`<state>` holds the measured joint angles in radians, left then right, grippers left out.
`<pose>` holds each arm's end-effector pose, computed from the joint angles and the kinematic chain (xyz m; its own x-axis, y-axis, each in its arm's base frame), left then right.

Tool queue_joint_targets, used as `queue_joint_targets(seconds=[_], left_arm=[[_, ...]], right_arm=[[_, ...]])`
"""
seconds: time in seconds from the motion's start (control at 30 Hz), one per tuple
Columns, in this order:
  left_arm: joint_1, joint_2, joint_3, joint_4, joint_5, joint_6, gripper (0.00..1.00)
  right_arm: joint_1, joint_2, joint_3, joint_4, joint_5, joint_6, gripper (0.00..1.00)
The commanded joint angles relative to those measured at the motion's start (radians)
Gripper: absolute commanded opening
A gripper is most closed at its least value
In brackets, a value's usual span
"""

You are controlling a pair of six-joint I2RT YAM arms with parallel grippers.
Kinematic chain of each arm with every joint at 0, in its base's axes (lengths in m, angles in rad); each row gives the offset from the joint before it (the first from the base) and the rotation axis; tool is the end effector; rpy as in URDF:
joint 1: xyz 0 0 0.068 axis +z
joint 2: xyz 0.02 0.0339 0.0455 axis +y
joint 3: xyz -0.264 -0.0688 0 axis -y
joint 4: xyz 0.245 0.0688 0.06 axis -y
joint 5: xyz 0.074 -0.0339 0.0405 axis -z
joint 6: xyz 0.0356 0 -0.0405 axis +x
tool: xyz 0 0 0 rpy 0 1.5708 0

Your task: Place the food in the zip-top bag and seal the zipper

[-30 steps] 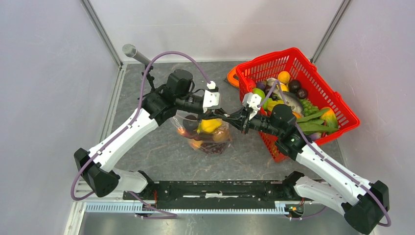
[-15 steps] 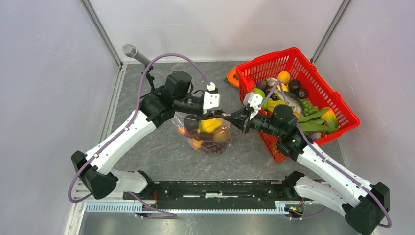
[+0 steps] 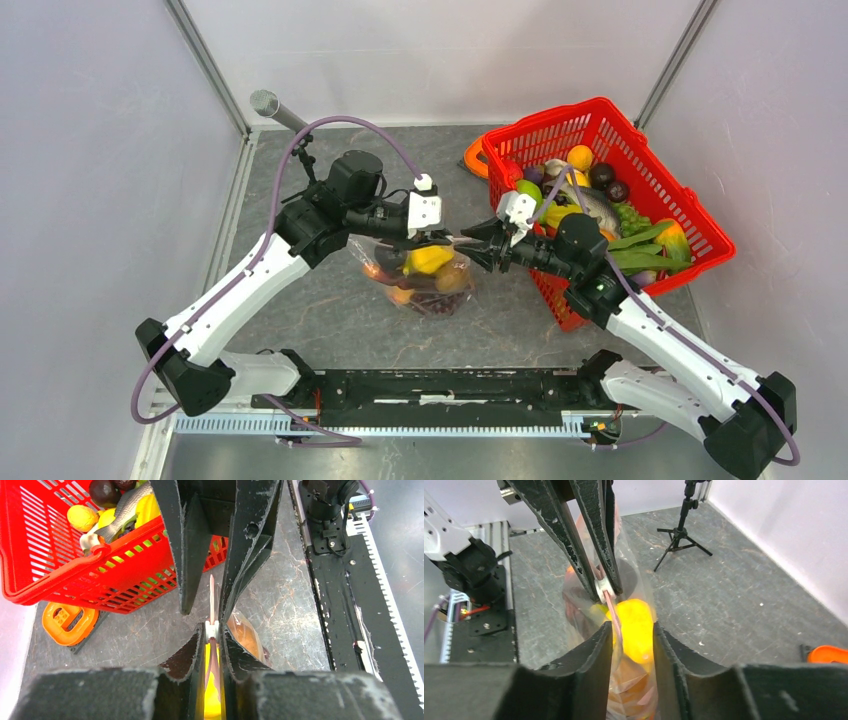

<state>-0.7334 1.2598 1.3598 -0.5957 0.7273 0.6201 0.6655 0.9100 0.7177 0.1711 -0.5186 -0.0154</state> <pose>0.1814 -0.1953 0.4011 0.2555 0.3541 -0.8996 0.9659 -0.0520 0.2538 0.1581 0.1465 0.3318 -0.0024 -0.0189 -0.9998 -0.9262 0.3770 -0.0049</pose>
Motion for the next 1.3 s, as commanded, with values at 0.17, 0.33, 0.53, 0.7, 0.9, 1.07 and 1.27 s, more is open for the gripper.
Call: queue_joint_targets(seconds=[0.17,0.33,0.53,0.7,0.9,1.07,1.27], left_arm=[[0.000,-0.008,0.012,0.034,0.084,-0.040,0.02],[0.000,-0.010,0.012,0.034,0.077,-0.039,0.02],[-0.001,-0.010,0.010,0.034,0.058,-0.039,0.02],[-0.001,-0.019,-0.003,0.034,0.025,-0.039,0.02],[0.000,-0.073,-0.058,0.016,-0.052,-0.040,0.02],[0.002,-0.111,-0.088,-0.025,-0.097,-0.023,0.02],[0.005,-0.165,-0.091,-0.054,-0.158,-0.014,0.02]], right_arm=[[-0.003,0.051,0.107,-0.034,-0.076,-0.166,0.53],[-0.003,0.088,0.157,-0.069,-0.132,-0.202,0.40],[-0.001,0.110,0.180,-0.131,-0.133,-0.238,0.18],[-0.001,0.085,0.162,-0.115,-0.080,-0.223,0.00],[-0.002,0.018,0.086,-0.043,0.069,-0.163,0.00],[-0.001,-0.021,0.046,-0.021,0.118,-0.131,0.00],[-0.001,-0.053,0.026,-0.007,0.133,-0.115,0.00]])
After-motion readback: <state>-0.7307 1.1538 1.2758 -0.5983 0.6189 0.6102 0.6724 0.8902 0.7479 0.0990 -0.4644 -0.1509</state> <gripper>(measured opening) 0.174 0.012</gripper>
